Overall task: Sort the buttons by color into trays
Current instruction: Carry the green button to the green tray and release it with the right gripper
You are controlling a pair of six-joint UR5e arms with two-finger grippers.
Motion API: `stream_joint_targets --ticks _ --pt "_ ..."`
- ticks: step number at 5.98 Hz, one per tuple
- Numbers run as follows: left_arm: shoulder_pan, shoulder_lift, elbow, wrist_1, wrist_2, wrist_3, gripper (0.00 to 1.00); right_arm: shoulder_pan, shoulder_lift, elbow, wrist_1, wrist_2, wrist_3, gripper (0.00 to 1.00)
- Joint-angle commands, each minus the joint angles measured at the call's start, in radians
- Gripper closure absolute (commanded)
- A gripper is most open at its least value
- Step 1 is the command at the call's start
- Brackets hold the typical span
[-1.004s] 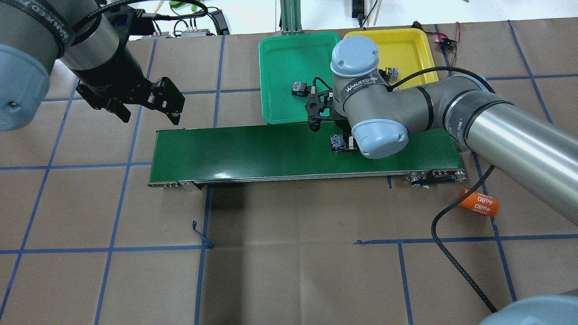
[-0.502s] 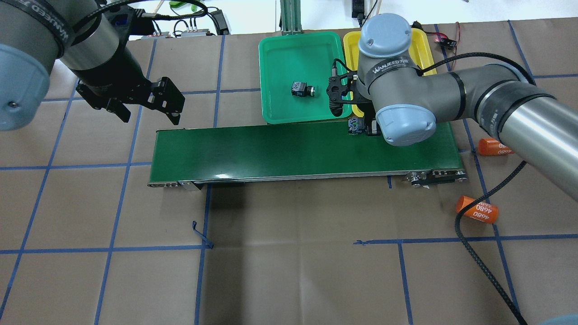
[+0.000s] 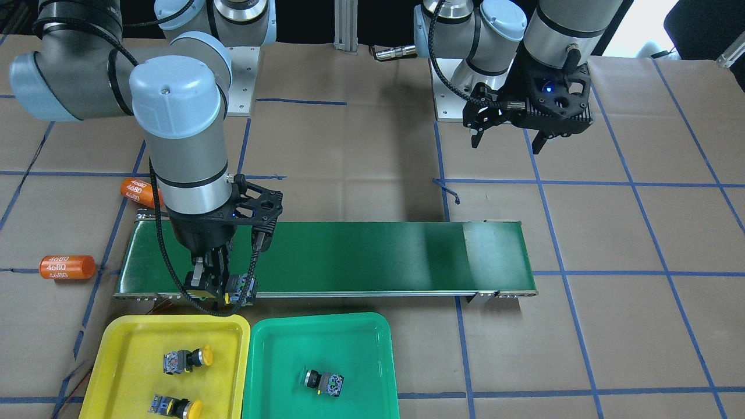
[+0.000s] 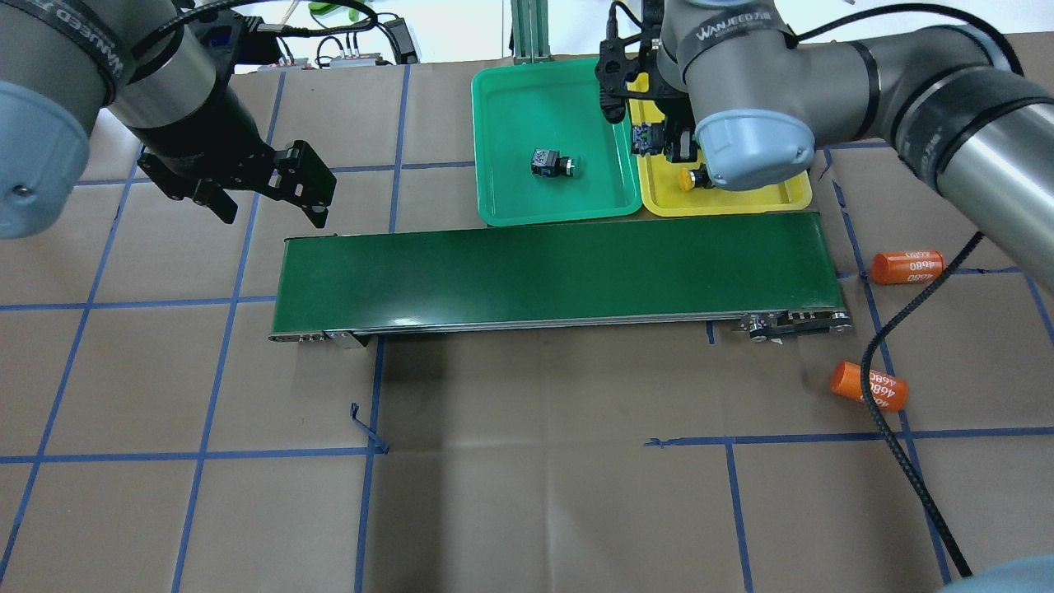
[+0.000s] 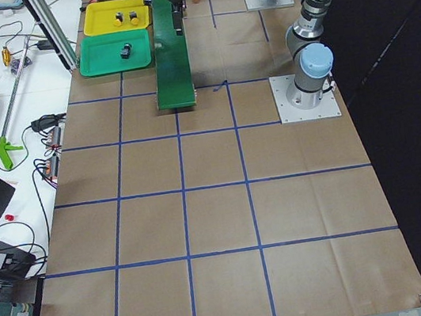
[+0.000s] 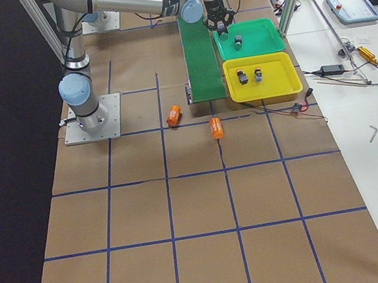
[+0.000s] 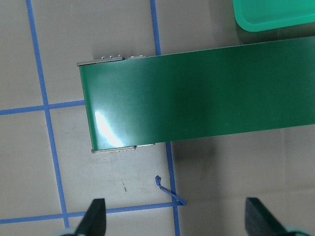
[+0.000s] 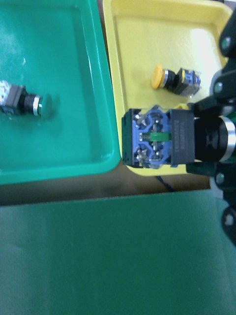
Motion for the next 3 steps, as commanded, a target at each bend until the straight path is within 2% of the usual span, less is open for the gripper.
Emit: stream_joint_targets --ticks 1,2,3 --pt "0.0 0.0 0.0 0.0 0.001 0.0 0.01 0.013 0.226 -0.258 0.003 0.036 -0.001 0.89" --pt "0.002 0.0 0.0 0.0 -0.001 0.0 0.01 0.022 0.353 -0.379 -0.005 0.07 0.0 0.89" --pt "0.002 0.0 0.001 0.0 0.001 0.0 0.01 0.034 0.445 -0.458 -0.017 0.09 0.013 0.88"
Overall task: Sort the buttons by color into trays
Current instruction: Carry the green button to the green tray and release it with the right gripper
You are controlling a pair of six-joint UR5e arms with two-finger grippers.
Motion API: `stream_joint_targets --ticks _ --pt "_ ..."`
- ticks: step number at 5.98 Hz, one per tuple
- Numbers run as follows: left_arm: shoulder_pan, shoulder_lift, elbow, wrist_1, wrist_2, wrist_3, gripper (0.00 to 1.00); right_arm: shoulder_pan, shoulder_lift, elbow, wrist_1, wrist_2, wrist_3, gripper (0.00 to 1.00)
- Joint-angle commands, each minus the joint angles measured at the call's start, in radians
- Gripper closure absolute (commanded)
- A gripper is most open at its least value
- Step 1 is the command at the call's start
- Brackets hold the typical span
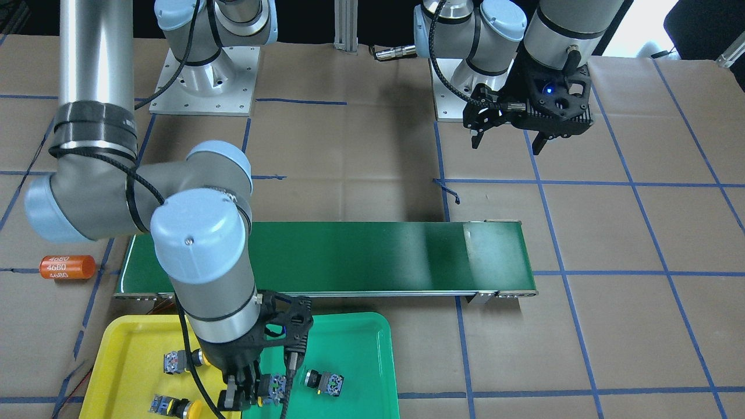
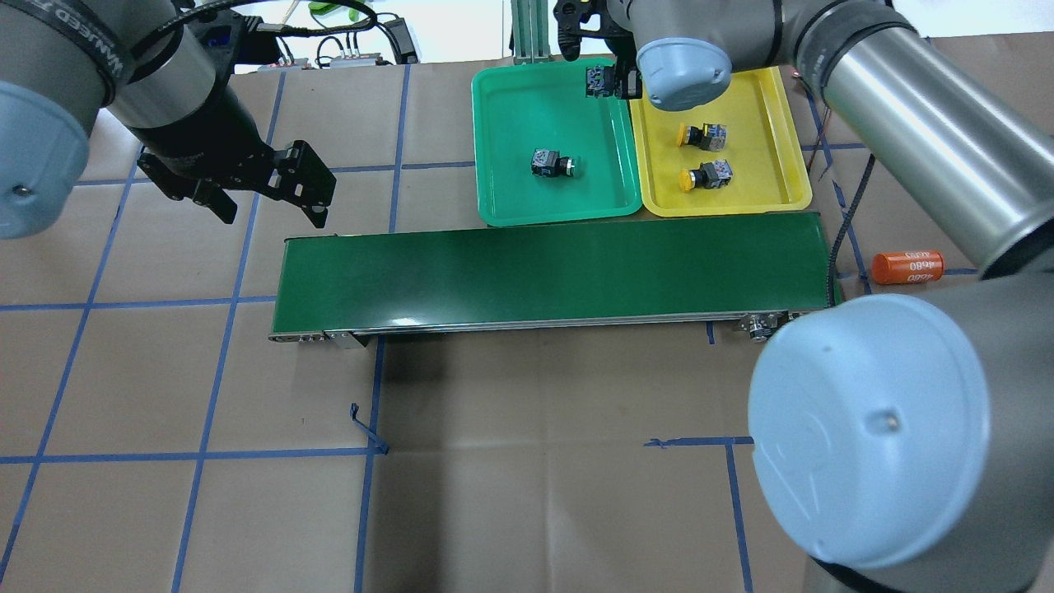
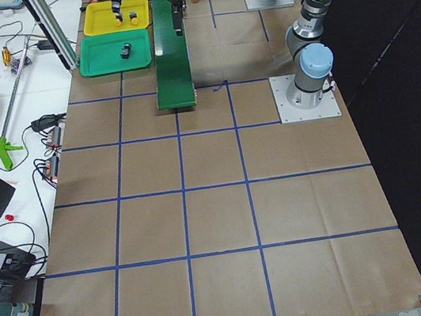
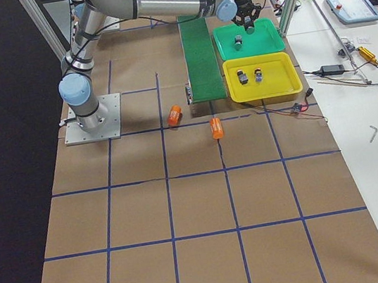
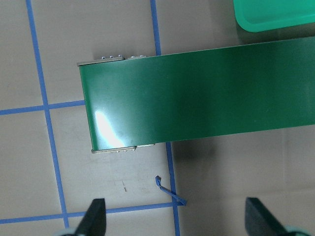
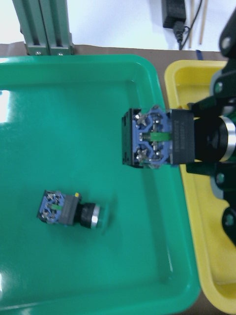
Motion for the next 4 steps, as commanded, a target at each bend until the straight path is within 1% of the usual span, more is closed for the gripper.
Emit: stream_joint_targets --ticks 1,2,3,4 --pt "0.0 0.0 0.001 0.0 0.001 0.0 0.01 0.012 0.157 -0.1 -0.071 0.087 0.059 0.78" --pt "0.0 0.0 0.001 0.0 -0.001 0.0 0.01 0.023 0.172 -0.098 -0.067 0.169 0.093 0.01" --pt "0.0 0.0 0.001 0.0 -0.001 0.0 0.01 0.025 0.137 -0.097 0.005 0.164 0.096 0.0" --pt "0.0 0.0 -0.001 0.0 -0.001 0.0 0.01 0.025 0.055 -0.089 0.156 0.126 0.117 0.0"
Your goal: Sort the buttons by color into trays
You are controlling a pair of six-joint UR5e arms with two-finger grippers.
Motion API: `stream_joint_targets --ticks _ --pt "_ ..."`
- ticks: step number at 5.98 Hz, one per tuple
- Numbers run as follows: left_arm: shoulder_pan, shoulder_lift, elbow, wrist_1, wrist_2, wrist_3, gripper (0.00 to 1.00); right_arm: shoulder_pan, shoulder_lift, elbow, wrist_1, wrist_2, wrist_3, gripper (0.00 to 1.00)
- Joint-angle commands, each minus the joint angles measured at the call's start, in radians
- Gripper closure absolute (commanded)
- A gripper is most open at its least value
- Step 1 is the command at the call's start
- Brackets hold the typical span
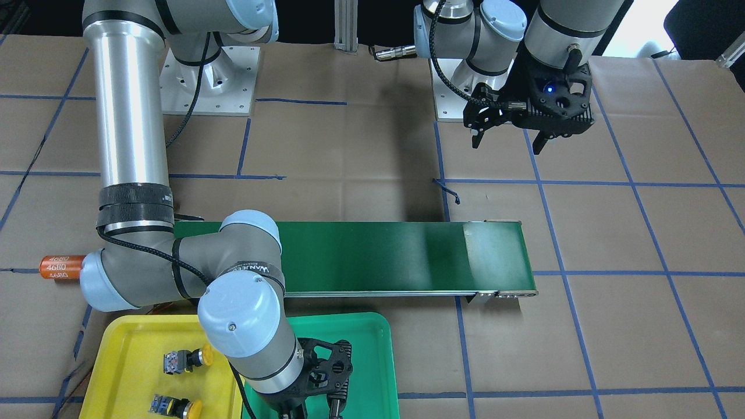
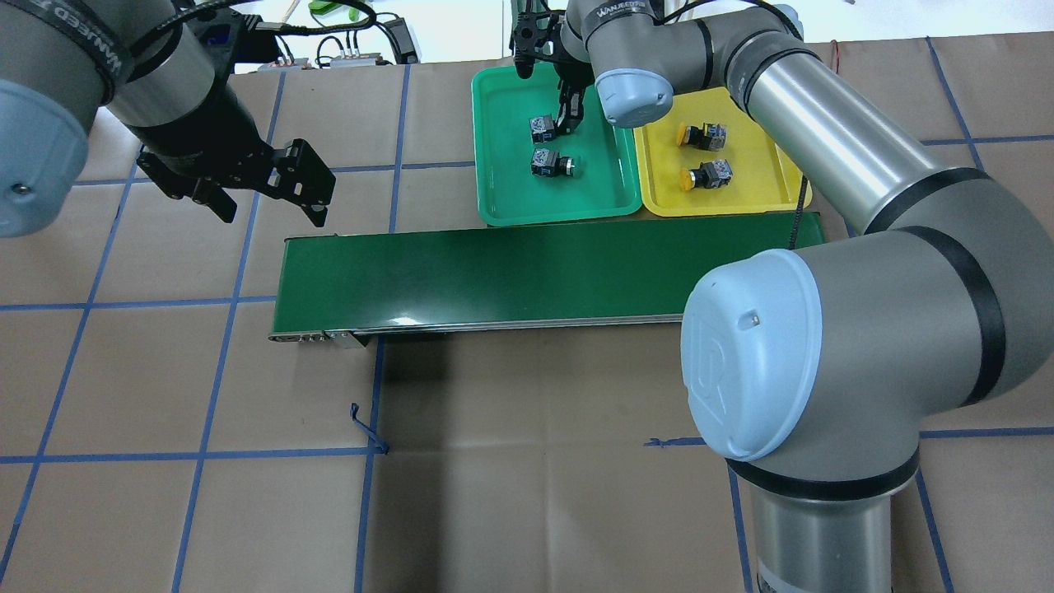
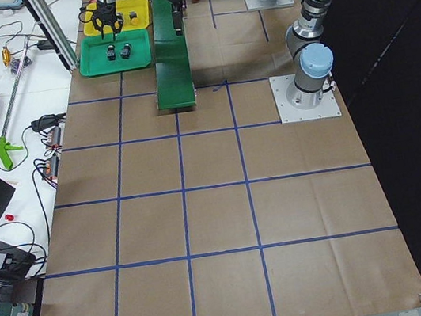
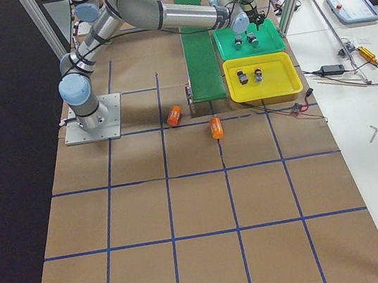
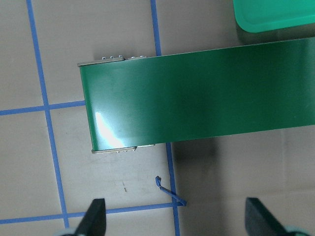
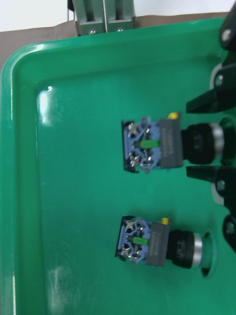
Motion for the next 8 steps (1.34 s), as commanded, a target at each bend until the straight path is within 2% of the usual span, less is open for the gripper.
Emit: stream_joint_targets --ticks 1,2,4,5,6,7,8 --pt "0.0 0.0 0.0 0.0 0.0 0.0 0.01 0.0 -0.133 0.017 0.241 -0.107 0.068 0.0" --pt "0.0 0.0 0.0 0.0 0.001 0.0 0.01 -0.014 -0.206 0.044 0.374 -0.109 0.275 0.0" --pt "0.0 0.0 0.0 0.0 0.0 0.0 0.01 -0.072 -0.381 0.193 0.501 -0.108 0.829 0.0" --pt "0.0 0.0 0.0 0.0 0.0 0.0 0.01 -0.11 -0.493 0.288 0.505 -0.111 0.956 0.0" --pt "0.0 0.0 0.0 0.0 0.0 0.0 0.01 -0.15 -0.587 0.386 0.555 -0.101 1.025 0.0" --pt "0.0 0.0 0.0 0.0 0.0 0.0 0.01 -0.158 -0.677 0.449 0.578 -0.094 1.23 0.0" --pt "0.0 0.0 0.0 0.0 0.0 0.0 0.01 -0.157 -0.731 0.456 0.583 -0.101 1.264 0.0"
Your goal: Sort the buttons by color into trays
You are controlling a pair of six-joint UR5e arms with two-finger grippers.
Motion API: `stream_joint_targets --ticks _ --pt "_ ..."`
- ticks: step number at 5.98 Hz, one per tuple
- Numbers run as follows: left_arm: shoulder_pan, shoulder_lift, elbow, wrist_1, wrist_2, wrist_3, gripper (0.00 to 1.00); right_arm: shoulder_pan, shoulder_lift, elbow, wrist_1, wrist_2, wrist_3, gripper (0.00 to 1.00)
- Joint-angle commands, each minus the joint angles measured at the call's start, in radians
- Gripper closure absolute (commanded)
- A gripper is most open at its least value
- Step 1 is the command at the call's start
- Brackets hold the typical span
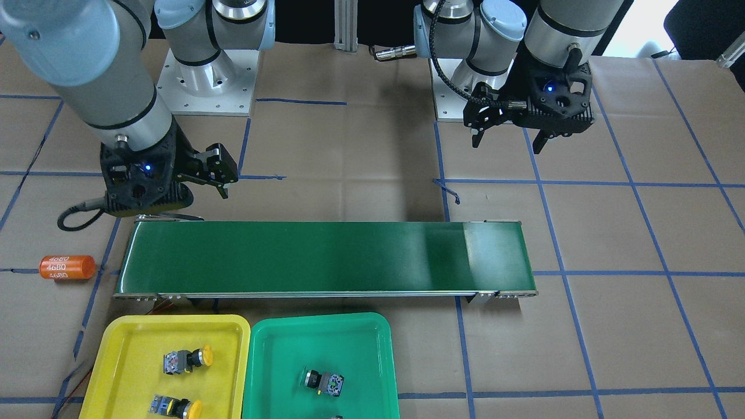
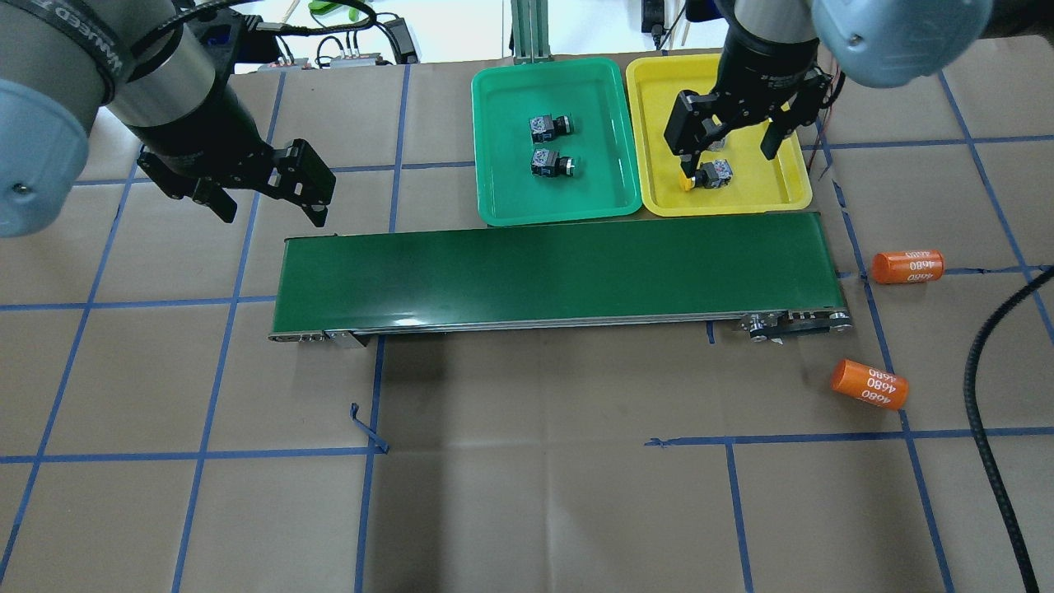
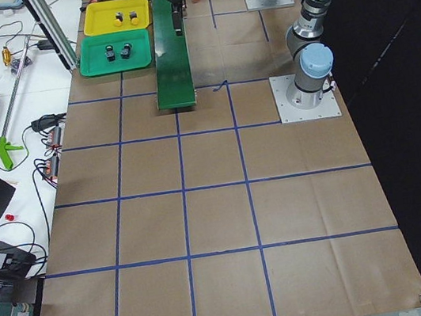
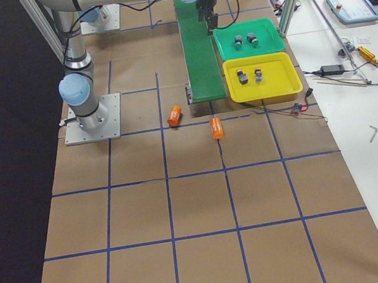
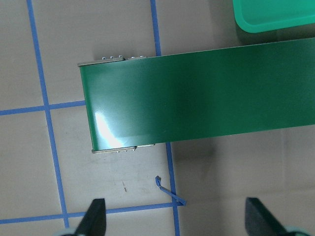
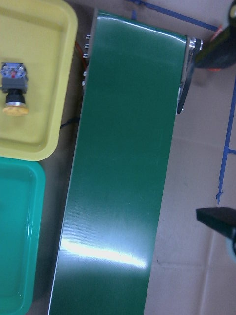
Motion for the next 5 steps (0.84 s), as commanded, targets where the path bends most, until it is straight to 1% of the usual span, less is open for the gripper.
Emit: stream_joint_targets --ticks 1,2,3,4,5 --pt "0.0 0.0 0.0 0.0 0.0 0.0 0.01 -0.002 -0.133 0.039 0.046 -0.006 0.169 0.0" --pt "0.0 0.0 0.0 0.0 0.0 0.0 0.01 -0.003 -0.137 0.045 0.104 -0.004 0.235 0.0" --pt "0.001 0.0 0.0 0.0 0.0 0.0 0.01 -0.014 -0.161 0.074 0.12 -0.009 0.196 0.0" --pt "0.001 0.0 0.0 0.0 0.0 0.0 0.01 -0.02 -0.201 0.106 0.094 -0.006 0.16 0.0" --pt "0.001 0.0 0.0 0.0 0.0 0.0 0.01 -0.017 -0.2 0.09 0.07 -0.01 0.159 0.0"
